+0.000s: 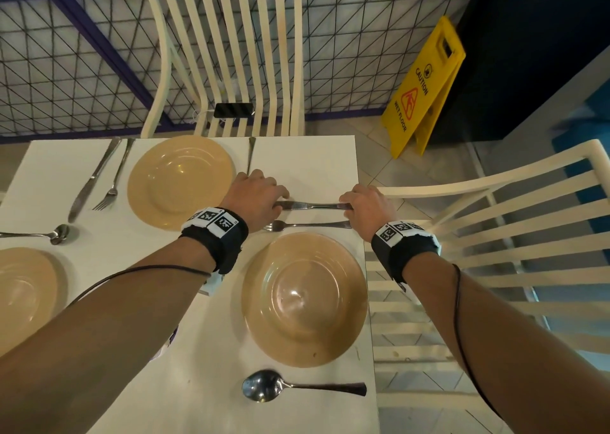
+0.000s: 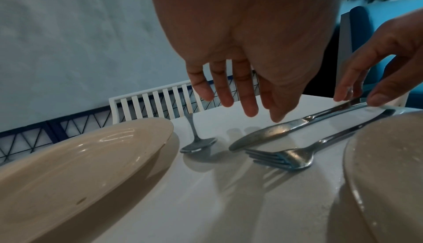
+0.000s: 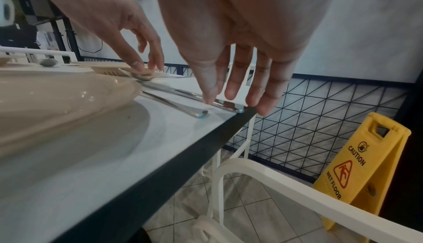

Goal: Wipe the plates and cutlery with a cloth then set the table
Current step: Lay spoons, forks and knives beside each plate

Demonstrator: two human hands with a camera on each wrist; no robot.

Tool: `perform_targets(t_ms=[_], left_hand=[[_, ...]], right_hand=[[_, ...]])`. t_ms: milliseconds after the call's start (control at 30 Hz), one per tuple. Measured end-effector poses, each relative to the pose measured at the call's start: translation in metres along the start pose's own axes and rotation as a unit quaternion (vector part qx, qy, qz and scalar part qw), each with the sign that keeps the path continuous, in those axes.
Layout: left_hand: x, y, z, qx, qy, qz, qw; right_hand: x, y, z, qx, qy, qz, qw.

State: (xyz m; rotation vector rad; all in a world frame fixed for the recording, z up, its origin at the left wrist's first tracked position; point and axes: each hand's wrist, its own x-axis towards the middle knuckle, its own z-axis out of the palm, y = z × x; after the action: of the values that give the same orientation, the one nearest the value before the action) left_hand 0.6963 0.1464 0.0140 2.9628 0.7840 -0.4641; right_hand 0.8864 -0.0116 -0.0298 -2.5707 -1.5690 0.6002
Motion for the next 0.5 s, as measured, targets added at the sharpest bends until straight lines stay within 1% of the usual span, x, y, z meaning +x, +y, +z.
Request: perform_targets(t_ms=[100,233,333,500], left_hand=[[-0.01,-0.001,-0.004,-0.025,0.008,-0.016,1.0],[-0.031,-0.007,-0.008,-0.061,0.04,-0.035,0.997],[-0.055,-0.012,-0.008,-0.08,0.066,-0.043,0.994],[-0.101,-0.009,-0.003,-0.103,0.102,-0.064,0.987]], right_hand=[[-0.007,-0.001,-0.004,0.015,0.009,0.009,1.0],[-0.021,-0.003,-0.017,0.042,0.03,0.019,0.998],[-0.036,-0.003,-0.03,0.05,0.052,0.019,0.997],[-0.065,-0.006,-0.044,0.067,0.053,0.028,0.996]])
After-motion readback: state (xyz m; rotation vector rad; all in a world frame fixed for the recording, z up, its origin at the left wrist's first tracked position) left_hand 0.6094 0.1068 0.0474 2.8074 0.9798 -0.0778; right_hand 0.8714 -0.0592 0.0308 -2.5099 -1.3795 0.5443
